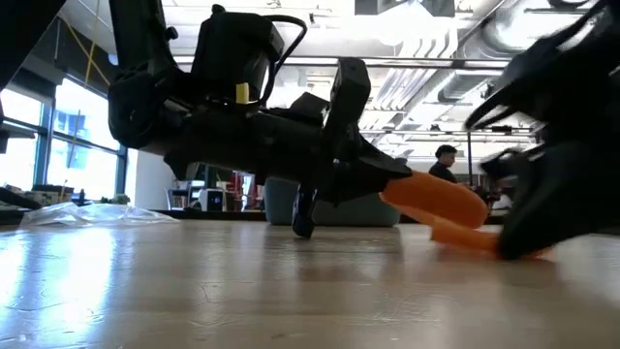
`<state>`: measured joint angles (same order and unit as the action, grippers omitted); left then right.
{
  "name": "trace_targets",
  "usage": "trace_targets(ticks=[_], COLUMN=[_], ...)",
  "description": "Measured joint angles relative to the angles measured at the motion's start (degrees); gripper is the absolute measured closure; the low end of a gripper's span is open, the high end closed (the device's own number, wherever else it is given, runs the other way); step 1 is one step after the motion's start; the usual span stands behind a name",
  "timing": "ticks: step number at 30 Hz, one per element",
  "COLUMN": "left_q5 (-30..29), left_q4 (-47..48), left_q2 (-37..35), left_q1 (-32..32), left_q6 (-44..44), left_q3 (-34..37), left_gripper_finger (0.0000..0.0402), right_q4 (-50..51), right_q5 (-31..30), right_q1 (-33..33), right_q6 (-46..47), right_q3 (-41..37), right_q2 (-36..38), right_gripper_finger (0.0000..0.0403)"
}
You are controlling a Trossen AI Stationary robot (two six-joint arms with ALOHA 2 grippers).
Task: Roll bandage
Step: Roll the orange bandage
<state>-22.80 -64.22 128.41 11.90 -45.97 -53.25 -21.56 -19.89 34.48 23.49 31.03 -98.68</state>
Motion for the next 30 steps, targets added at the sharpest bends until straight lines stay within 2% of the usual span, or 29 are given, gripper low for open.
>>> trace_targets(ticks=[6, 8, 11, 15, 20, 24, 26, 30], left_q5=[-0.7, -3.5, -4.1, -2.7, -1.5, 0.2, 3.3, 7.7], left_q4=[0.5, 2.7, 2.9, 2.6, 3.1, 1.7, 1.7, 2.1], left_q2=[0.0, -0.1, -0.1, -0.3, -0.5, -0.8, -2.4, -7.4], left_q1=[0.1, 0.1, 0.5, 1.3, 1.2, 2.8, 4.4, 7.1], left_q6=[2.9, 4.8, 6.5, 9.3, 10.3, 13.2, 15.2, 20.7], left_q3=[0.0, 0.0, 0.0, 0.0, 0.0, 0.0, 0.0, -0.2], left_gripper_finger=[0.0390, 0.0390, 0.0391, 0.0391, 0.0391, 0.0391, 0.0392, 0.0392], right_q4=[2.5, 2.5, 4.8, 18.2, 39.9, 48.8, 52.8, 56.5], right_q5=[-4.5, -3.8, -11.8, -22.5, -24.1, -26.5, -27.7, -37.7], right_q1=[6.8, 8.0, 9.4, 9.2, 8.5, 9.6, 10.9, 15.0], right_q6=[0.7, -0.5, -3.2, -4.0, 5.5, 13.9, 18.5, 27.8], right_q3=[8.2, 11.1, 15.3, 19.8, 23.5, 22.9, 21.9, 20.9], right_q2=[-2.7, -3.4, -2.6, 0.7, 5.9, 9.9, 11.3, 14.0], right_gripper_finger=[0.0402, 0.0403, 0.0403, 0.0403, 0.0403, 0.0403, 0.0403, 0.0403])
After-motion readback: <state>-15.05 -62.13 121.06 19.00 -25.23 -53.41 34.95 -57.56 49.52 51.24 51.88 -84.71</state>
